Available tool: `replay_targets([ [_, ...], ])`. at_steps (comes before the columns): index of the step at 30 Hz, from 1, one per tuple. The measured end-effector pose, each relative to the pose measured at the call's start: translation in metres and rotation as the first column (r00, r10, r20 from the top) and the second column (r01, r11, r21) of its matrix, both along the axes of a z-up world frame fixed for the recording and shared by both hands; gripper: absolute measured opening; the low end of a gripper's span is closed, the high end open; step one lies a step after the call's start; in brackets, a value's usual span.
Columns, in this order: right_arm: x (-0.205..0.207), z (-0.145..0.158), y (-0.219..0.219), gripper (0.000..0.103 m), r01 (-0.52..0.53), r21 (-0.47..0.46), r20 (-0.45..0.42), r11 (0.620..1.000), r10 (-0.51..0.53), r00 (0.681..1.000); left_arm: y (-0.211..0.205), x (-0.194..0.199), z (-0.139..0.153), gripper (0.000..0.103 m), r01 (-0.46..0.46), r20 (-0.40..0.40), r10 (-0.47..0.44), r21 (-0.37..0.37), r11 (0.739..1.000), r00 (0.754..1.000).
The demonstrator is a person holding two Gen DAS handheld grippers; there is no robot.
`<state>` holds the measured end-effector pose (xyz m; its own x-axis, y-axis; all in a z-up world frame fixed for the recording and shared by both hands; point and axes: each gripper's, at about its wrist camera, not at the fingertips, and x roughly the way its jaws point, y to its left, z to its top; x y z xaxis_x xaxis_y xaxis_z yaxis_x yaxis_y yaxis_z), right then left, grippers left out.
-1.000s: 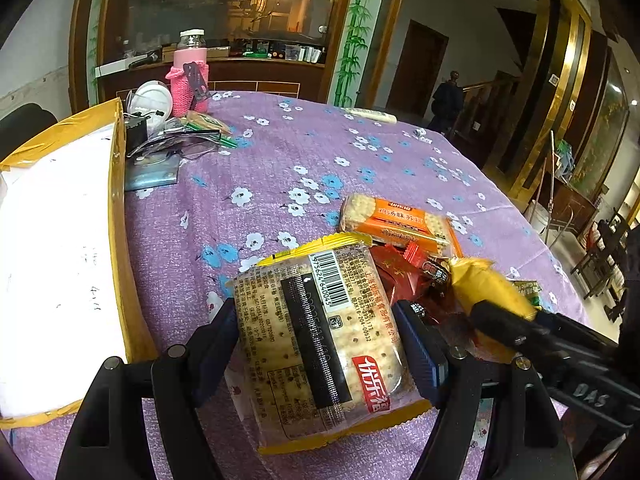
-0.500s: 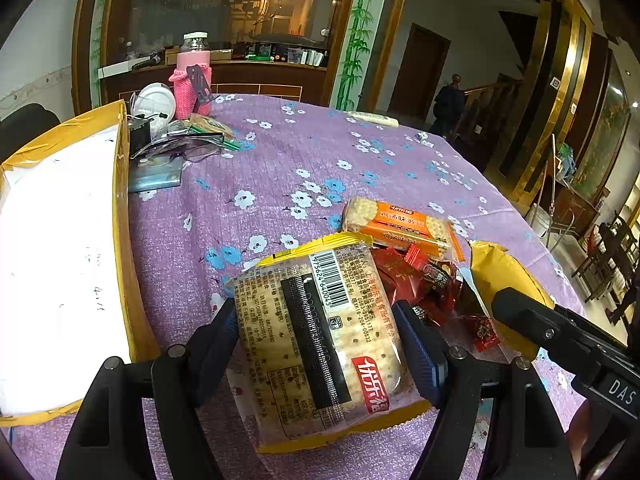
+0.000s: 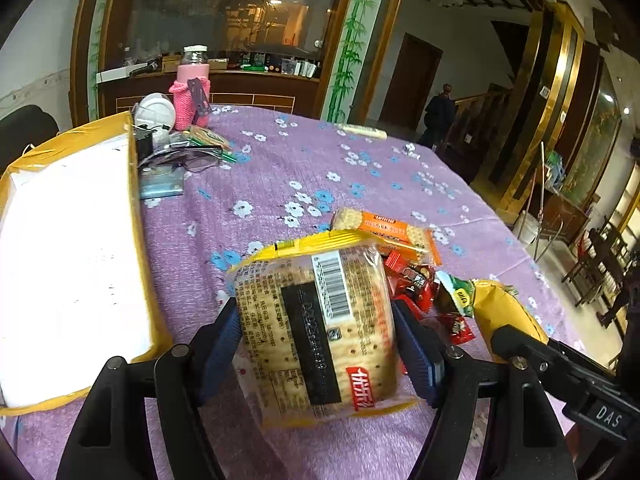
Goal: Organize snacks
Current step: 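Carry the cracker pack and yellow pouch toward the white yellow-edged box with both tools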
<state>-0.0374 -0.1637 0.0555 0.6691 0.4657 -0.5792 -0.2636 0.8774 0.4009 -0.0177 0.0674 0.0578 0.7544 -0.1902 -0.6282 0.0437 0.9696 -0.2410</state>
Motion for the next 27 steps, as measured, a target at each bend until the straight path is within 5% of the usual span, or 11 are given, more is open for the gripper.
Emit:
replay_targets([
  [12,-0.015,0.021,0.028,0.048,-0.066,-0.005,0.033,0.998,0.066,0.997,0.053,-0.018,0.021,0.074,-0.095,0.038,0.097,-0.048,0.994,0.995],
  [27,-0.007,0.033,0.064,0.048,-0.118,-0.036,0.039,0.992,0.12,0.992,0.107,-0.02,0.031,0.073,-0.054,0.018,0.061,-0.257,0.965,0.998],
])
